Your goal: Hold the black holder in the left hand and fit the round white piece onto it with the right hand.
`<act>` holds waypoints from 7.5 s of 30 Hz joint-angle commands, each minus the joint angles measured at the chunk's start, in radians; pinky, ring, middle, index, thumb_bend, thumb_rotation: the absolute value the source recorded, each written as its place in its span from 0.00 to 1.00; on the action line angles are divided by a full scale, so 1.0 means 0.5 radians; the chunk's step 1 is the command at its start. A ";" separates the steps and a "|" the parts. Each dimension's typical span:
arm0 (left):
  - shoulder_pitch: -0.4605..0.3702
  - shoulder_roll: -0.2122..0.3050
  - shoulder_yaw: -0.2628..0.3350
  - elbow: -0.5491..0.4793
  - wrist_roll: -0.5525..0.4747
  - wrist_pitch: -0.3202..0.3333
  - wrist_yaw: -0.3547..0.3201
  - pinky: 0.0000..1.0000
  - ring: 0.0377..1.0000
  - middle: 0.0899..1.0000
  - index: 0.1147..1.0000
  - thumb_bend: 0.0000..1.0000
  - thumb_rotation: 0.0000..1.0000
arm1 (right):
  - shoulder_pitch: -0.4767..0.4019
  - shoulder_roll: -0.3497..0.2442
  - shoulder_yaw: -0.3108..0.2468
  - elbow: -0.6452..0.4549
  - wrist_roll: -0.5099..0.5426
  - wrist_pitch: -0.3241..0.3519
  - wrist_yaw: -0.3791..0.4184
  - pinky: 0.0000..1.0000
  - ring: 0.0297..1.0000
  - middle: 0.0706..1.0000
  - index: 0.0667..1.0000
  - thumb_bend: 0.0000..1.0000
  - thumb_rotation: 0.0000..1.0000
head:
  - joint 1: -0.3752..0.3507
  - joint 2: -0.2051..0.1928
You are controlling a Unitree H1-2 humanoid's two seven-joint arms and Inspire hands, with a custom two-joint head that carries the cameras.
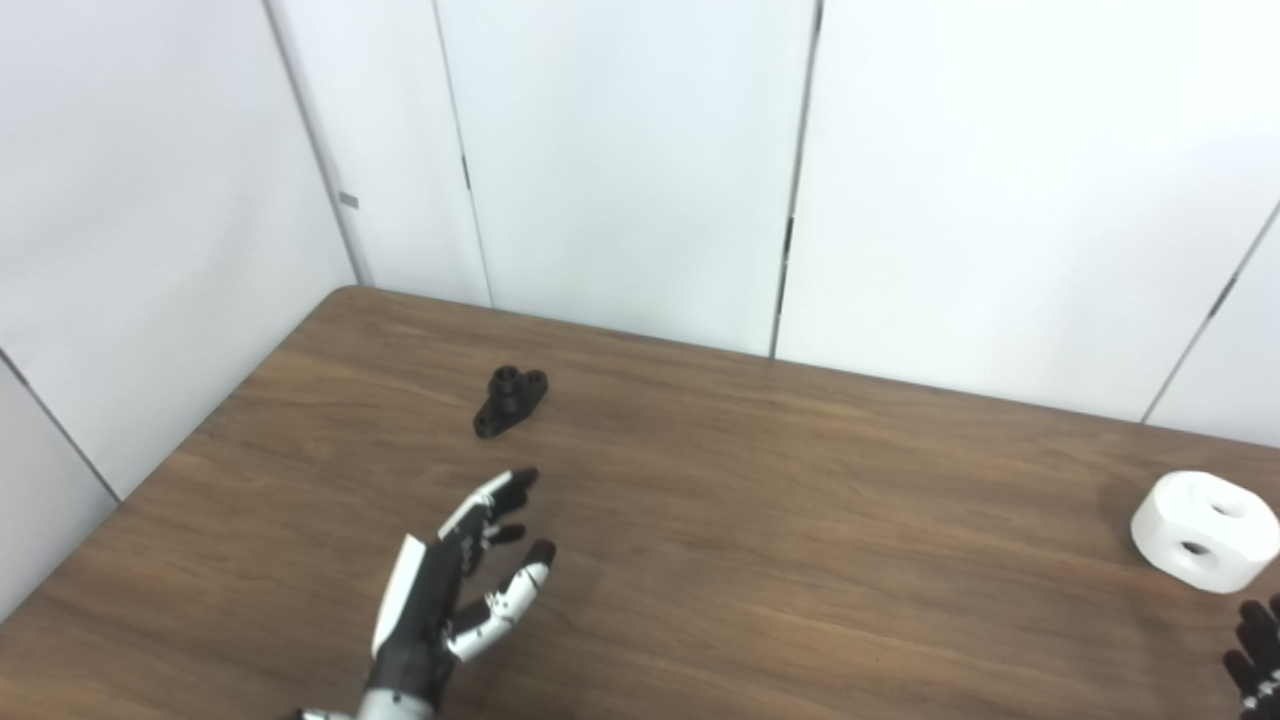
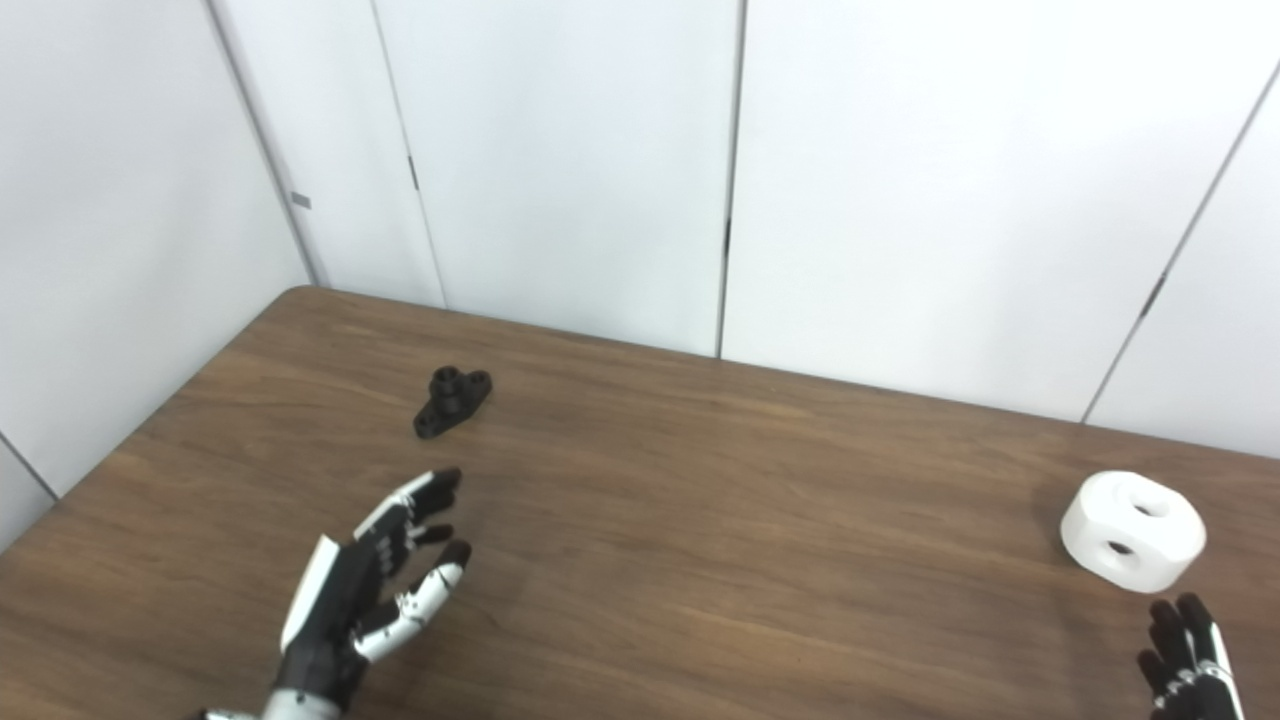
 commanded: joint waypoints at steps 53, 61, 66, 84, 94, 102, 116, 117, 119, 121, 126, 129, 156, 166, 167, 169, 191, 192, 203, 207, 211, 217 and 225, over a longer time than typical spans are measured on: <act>-0.992 0.401 -0.127 0.801 1.218 0.870 0.408 1.00 0.93 0.86 0.73 0.89 0.29 | 0.118 0.031 0.007 0.119 -0.013 0.033 0.029 1.00 0.99 0.96 0.98 0.66 1.00 | -0.017 0.032; -1.111 0.411 -0.151 0.982 1.207 0.890 0.421 1.00 0.92 0.85 0.70 0.87 0.33 | 0.129 0.042 0.000 0.099 -0.007 0.061 0.018 1.00 1.00 0.96 0.97 0.68 0.99 | -0.026 0.040; -1.169 0.416 -0.164 1.082 1.198 0.872 0.448 1.00 0.92 0.85 0.68 0.87 0.33 | 0.135 0.038 0.003 0.095 -0.022 0.047 0.020 1.00 0.99 0.96 0.96 0.67 0.99 | -0.026 0.050; -1.334 0.460 -0.228 1.436 1.215 0.957 0.532 1.00 0.92 0.84 0.65 0.89 0.33 | 0.154 0.048 -0.004 0.057 -0.024 0.064 0.012 1.00 0.98 0.96 0.96 0.65 0.99 | -0.034 0.064; -1.348 0.482 -0.248 1.478 1.178 0.962 0.532 1.00 0.93 0.84 0.63 0.90 0.33 | 0.155 0.051 -0.003 0.042 -0.032 0.070 0.013 1.00 0.98 0.95 0.96 0.65 0.97 | -0.043 0.081; -1.346 0.485 -0.248 1.459 1.154 0.962 0.513 1.00 0.93 0.82 0.57 0.88 0.32 | 0.159 0.057 -0.007 0.033 -0.057 0.086 0.000 1.00 0.97 0.95 0.96 0.64 0.97 | -0.045 0.093; -1.339 0.475 -0.252 1.427 1.106 0.956 0.511 1.00 0.91 0.80 0.46 0.86 0.25 | 0.164 0.050 -0.014 0.024 -0.068 0.078 0.013 1.00 0.98 0.96 0.97 0.61 0.96 | -0.036 0.105; -1.338 0.476 -0.254 1.428 1.108 0.955 0.514 1.00 0.91 0.80 0.45 0.86 0.24 | 0.164 0.049 -0.013 0.025 -0.072 0.074 0.014 1.00 0.98 0.96 0.97 0.61 0.96 | -0.036 0.105; -1.336 0.480 -0.260 1.429 1.111 0.951 0.516 1.00 0.91 0.80 0.44 0.86 0.23 | 0.163 0.044 -0.013 0.028 -0.071 0.067 0.019 1.00 0.98 0.96 0.97 0.61 0.96 | -0.034 0.108; -1.337 0.486 -0.267 1.440 1.112 0.952 0.509 1.00 0.91 0.80 0.43 0.86 0.24 | 0.162 0.041 -0.011 0.030 -0.073 0.061 0.022 1.00 0.98 0.96 0.97 0.63 0.96 | -0.034 0.108; -1.332 0.483 -0.256 1.445 1.073 0.921 0.513 0.99 0.90 0.79 0.42 0.86 0.22 | 0.163 0.039 -0.012 0.032 -0.085 0.061 0.018 1.00 0.98 0.96 0.97 0.65 0.96 | -0.034 0.108; -1.326 0.493 -0.268 1.455 1.058 0.887 0.525 0.98 0.89 0.78 0.42 0.59 0.10 | 0.163 0.039 -0.012 0.028 -0.086 0.064 0.018 1.00 0.98 0.96 0.97 0.65 0.96 | -0.034 0.108; -1.128 0.421 -0.360 1.105 0.862 0.821 0.290 0.83 0.88 0.77 0.42 0.52 0.05 | 0.157 0.056 0.006 0.014 -0.145 0.055 0.006 0.99 0.96 0.94 0.96 0.65 0.97 | -0.110 0.138; -0.876 0.412 -0.618 0.703 0.978 0.778 0.045 0.78 0.86 0.76 0.42 0.52 0.05 | 0.165 0.084 0.015 -0.011 -0.207 0.065 -0.009 0.97 0.95 0.93 0.95 0.67 0.98 | -0.176 0.162; -0.853 0.420 -0.651 0.674 0.998 0.764 0.024 0.81 0.87 0.77 0.42 0.52 0.05 | 0.166 0.087 0.016 -0.016 -0.212 0.066 -0.010 0.96 0.95 0.93 0.95 0.66 0.98 | -0.176 0.162; -0.802 0.434 -0.708 0.621 1.029 0.707 0.003 0.83 0.87 0.77 0.42 0.52 0.05 | 0.169 0.094 0.019 -0.027 -0.216 0.076 -0.010 0.97 0.95 0.92 0.95 0.66 0.98 | -0.205 0.173; -0.241 0.386 -1.090 -0.146 1.004 0.509 -0.624 0.78 0.89 0.80 0.42 0.52 0.04 | 0.199 0.160 0.094 -0.249 -0.343 0.297 -0.048 0.95 0.95 0.91 0.93 0.63 0.93 | -0.571 0.330; -0.226 0.387 -1.116 -0.150 1.029 0.490 -0.627 0.77 0.88 0.79 0.42 0.52 0.04 | 0.199 0.163 0.100 -0.254 -0.351 0.302 -0.053 0.96 0.95 0.91 0.93 0.63 0.92 | -0.596 0.335; -0.144 0.340 -1.179 0.003 1.315 0.221 -0.457 0.87 0.86 0.77 0.42 0.52 0.05 | 0.187 0.175 0.144 -0.272 -0.384 0.344 -0.109 0.96 0.95 0.91 0.93 0.64 0.93 | -0.662 0.313; -0.129 0.282 -1.179 0.098 1.442 0.173 -0.348 0.86 0.86 0.77 0.42 0.52 0.05 | 0.165 0.167 0.124 -0.259 -0.343 0.324 -0.124 0.98 0.96 0.92 0.94 0.59 0.90 | -0.665 0.303; -0.130 0.253 -1.185 0.171 1.530 0.120 -0.259 0.84 0.85 0.77 0.42 0.52 0.05 | 0.141 0.145 0.094 -0.275 -0.326 0.326 -0.136 0.98 0.97 0.93 0.94 0.56 0.88 | -0.678 0.295; -0.144 0.232 -1.184 0.224 1.660 0.139 -0.236 0.84 0.85 0.77 0.42 0.52 0.05 | 0.116 0.110 0.026 -0.363 -0.308 0.392 -0.149 1.00 0.96 0.92 0.93 0.58 0.88 | -0.689 0.287; -0.146 0.194 -1.139 0.233 1.626 0.159 -0.255 0.85 0.86 0.77 0.42 0.52 0.05 | 0.031 0.034 -0.085 -0.446 -0.279 0.466 -0.136 0.98 0.95 0.93 0.93 0.59 0.77 | -0.734 0.274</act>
